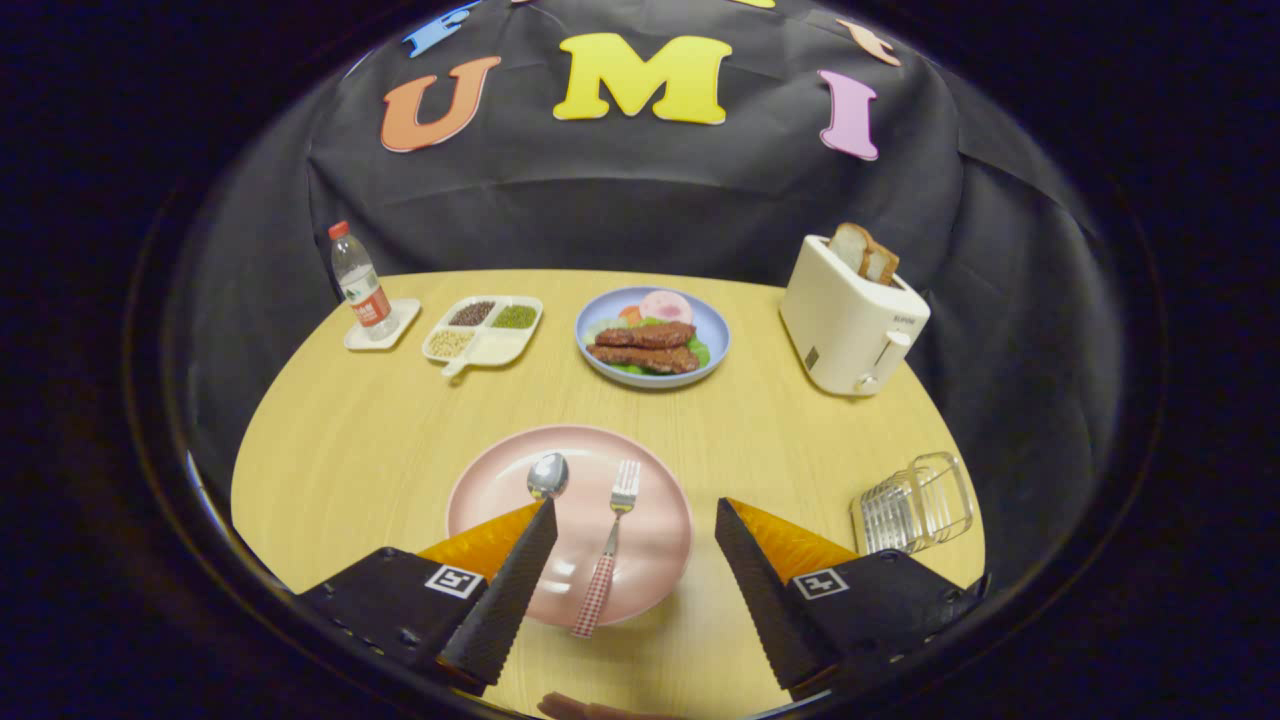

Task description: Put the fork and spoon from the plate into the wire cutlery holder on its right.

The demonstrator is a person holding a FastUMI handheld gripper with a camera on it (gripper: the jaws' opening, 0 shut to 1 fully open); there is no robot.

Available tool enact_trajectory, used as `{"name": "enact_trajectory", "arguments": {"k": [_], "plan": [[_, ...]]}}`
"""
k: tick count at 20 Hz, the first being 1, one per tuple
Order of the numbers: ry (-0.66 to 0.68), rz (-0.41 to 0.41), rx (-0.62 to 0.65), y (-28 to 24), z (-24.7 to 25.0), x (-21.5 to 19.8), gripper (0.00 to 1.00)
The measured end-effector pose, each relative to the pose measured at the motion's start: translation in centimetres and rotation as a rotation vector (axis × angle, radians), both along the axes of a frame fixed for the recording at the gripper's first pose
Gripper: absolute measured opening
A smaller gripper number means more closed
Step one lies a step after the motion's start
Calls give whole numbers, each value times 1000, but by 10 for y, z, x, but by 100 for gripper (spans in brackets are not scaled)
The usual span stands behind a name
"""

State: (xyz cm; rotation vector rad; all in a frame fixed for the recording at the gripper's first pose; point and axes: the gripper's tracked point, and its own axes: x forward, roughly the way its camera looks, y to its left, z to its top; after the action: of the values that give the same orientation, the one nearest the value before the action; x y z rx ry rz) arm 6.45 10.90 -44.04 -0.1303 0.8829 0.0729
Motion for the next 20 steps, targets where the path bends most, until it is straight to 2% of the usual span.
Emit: {"name": "enact_trajectory", "arguments": {"k": [4, 7, 12, 13, 15, 16, 20], "plan": [[65, -9, -14, 8, -37, -7, 96], [112, -35, -15, 12, -61, -12, 88], [179, -94, 34, 18, -83, -10, 46], [187, -99, 34, 19, -85, -11, 42], [190, -101, 30, 18, -89, -11, 39], [193, -102, 30, 19, -87, -13, 22], [205, -115, 0, 15, -92, -14, 11]]}}
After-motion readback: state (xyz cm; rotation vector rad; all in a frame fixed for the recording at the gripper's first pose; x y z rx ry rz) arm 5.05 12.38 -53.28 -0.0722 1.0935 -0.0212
